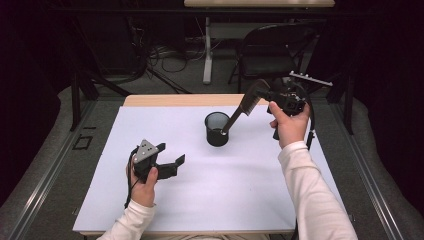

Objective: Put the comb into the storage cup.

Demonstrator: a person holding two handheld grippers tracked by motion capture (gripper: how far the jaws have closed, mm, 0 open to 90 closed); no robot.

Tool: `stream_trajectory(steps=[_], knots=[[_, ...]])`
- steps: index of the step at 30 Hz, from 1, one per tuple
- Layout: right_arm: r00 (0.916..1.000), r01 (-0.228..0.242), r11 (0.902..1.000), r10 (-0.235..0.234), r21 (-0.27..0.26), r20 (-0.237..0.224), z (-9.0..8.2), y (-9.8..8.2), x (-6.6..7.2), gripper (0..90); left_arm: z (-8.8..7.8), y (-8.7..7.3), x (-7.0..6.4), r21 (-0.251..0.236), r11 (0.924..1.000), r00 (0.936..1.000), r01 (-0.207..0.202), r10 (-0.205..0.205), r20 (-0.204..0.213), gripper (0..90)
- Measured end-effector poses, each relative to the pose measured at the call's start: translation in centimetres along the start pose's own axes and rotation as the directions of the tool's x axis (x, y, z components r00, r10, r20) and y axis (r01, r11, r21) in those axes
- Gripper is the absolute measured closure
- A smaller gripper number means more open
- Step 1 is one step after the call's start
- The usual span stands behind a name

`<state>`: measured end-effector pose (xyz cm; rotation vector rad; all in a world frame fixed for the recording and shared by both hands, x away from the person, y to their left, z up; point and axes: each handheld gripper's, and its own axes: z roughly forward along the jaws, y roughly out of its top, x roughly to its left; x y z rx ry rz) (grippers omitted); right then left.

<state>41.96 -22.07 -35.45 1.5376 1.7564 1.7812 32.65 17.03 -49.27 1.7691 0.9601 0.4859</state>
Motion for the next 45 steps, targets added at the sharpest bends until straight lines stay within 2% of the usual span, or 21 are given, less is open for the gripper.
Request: stream_trajectory(steps=[7,13,18,31,36,45], knots=[[0.9996,-0.025,0.9994,0.025,-0.024,0.015,1.1,0.3,0.0,86.9,0.0,0.0,0.0,-0.001,1.0000,1.0000,0.000,0.000,0.000,16.2],[0.9988,-0.031,0.9993,0.032,-0.022,0.037,2.0,0.5,-0.1,86.9,0.0,0.0,0.1,0.000,1.0000,1.0000,0.001,-0.001,-0.002,16.2],[0.9973,-0.060,0.9979,0.061,-0.023,0.042,2.7,0.8,0.0,86.9,0.0,0.0,0.1,0.000,1.0000,1.0000,0.002,-0.002,0.000,16.2],[0.9917,-0.034,0.9991,0.036,-0.025,0.124,4.6,1.2,0.3,86.9,0.0,0.0,0.2,0.001,1.0000,1.0000,0.001,-0.001,0.000,16.1],[0.9893,-0.030,0.9993,0.033,-0.023,0.142,5.3,1.0,0.3,86.9,0.0,0.0,0.2,0.000,1.0000,1.0000,0.003,-0.003,-0.001,16.2],[0.9817,-0.018,0.9992,0.024,-0.035,0.189,6.4,0.5,0.2,86.9,0.0,0.0,0.2,-0.004,1.0000,1.0000,0.004,-0.004,0.001,16.2]])
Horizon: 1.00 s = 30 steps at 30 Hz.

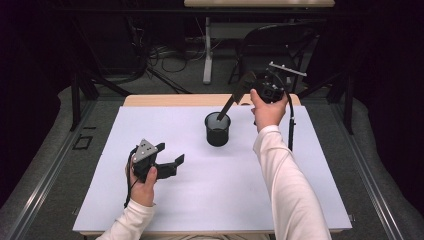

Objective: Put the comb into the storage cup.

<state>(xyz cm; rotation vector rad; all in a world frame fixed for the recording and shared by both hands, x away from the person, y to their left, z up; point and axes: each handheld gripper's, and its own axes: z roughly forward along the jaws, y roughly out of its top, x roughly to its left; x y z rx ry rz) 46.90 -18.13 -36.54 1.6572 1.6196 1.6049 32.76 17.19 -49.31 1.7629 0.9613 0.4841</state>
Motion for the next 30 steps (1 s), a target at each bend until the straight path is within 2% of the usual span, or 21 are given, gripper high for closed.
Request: stream_trajectory(steps=[4,11,30], knots=[[0.9997,0.012,0.9999,-0.012,0.000,0.022,0.6,-0.4,0.0,86.9,0.0,0.0,0.0,0.002,1.0000,1.0000,-0.001,0.001,0.001,16.2],[0.9991,0.000,0.9999,0.000,0.012,0.042,1.5,-1.1,-0.4,86.9,0.0,0.0,0.0,0.001,1.0000,1.0000,0.001,-0.001,-0.001,16.2],[0.9977,-0.031,0.9984,0.028,0.048,0.061,3.1,-3.2,-1.4,86.9,0.0,0.0,0.1,0.005,1.0000,1.0000,-0.003,0.003,-0.003,16.2]])
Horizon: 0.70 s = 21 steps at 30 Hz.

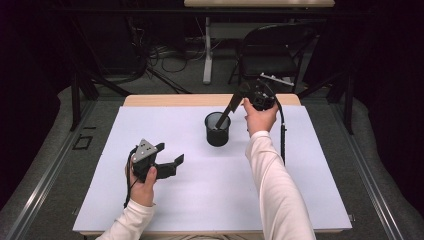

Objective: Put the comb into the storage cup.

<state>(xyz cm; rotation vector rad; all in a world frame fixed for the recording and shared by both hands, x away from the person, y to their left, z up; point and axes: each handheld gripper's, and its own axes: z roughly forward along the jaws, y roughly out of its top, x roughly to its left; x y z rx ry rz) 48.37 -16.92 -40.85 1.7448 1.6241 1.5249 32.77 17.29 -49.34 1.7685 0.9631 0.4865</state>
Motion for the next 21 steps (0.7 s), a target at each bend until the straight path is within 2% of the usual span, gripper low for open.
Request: stream_trajectory(steps=[21], knots=[[0.9998,-0.002,0.9990,0.003,0.045,-0.022,1.6,-2.3,0.5,86.9,0.0,0.0,0.0,0.001,1.0000,1.0000,0.002,-0.002,0.001,16.2]])
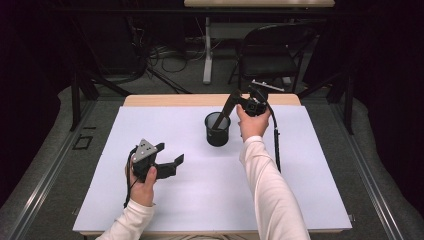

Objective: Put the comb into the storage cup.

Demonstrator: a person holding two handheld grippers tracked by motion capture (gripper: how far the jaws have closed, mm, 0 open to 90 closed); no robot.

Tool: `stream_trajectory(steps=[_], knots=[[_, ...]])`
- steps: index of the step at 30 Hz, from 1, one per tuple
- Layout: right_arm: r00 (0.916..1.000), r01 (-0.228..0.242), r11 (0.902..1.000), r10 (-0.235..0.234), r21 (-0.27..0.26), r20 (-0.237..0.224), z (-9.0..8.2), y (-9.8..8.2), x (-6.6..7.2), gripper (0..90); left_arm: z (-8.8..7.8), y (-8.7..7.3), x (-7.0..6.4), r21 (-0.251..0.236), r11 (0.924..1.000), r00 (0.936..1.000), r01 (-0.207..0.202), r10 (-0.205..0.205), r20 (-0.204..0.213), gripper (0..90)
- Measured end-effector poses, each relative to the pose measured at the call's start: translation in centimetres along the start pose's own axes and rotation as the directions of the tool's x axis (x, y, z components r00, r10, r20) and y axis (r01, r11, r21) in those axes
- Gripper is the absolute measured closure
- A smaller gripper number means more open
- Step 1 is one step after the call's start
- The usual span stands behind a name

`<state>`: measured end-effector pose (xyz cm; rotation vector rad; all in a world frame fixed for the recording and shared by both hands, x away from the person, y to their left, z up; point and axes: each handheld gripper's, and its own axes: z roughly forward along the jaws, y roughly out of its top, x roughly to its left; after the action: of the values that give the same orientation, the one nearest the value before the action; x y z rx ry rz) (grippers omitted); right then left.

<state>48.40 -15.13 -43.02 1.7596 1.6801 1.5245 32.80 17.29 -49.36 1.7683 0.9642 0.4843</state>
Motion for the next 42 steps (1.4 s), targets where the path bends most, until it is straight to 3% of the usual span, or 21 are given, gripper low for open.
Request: stream_trajectory(steps=[24,35,42], knots=[[0.9998,-0.017,0.9998,0.017,0.014,-0.011,0.4,-0.7,-0.3,86.9,0.0,0.0,0.1,0.000,1.0000,1.0000,0.000,0.000,-0.001,16.2],[0.9970,-0.073,0.9973,0.073,0.004,-0.025,0.1,-1.0,-1.8,86.9,0.1,-0.1,0.0,0.001,1.0000,1.0000,0.000,0.000,-0.001,16.2],[0.9958,-0.085,0.9964,0.085,0.005,-0.034,0.0,-1.1,-2.4,86.9,0.1,-0.1,0.0,0.003,1.0000,1.0000,0.000,0.000,-0.002,16.2]])
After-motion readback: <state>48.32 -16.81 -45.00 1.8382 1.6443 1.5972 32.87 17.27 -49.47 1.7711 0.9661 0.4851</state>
